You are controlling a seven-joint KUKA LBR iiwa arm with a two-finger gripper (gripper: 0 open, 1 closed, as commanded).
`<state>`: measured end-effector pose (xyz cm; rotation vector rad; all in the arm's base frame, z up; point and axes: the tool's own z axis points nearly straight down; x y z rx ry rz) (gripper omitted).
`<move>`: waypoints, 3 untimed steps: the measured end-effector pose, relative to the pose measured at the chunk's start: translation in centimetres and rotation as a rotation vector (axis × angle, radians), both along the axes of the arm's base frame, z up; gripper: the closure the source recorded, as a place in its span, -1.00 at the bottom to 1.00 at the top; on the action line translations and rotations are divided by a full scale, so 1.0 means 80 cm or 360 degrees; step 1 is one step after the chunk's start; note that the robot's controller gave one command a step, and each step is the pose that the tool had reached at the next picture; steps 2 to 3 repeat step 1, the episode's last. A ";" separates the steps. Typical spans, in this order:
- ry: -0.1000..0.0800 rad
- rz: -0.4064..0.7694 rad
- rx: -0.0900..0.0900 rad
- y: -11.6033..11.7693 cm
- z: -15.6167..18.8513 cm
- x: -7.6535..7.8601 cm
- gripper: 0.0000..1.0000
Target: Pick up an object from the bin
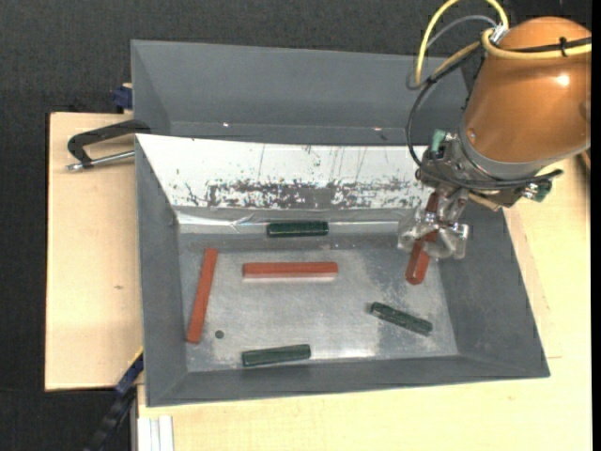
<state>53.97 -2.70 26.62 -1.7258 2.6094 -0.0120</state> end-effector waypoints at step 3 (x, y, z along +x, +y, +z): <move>0.0005 0.0002 0.0000 0.000 -0.002 0.000 1.00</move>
Offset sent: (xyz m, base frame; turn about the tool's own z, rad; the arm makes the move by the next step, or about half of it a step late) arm -0.0132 0.0477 -0.0459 -0.0417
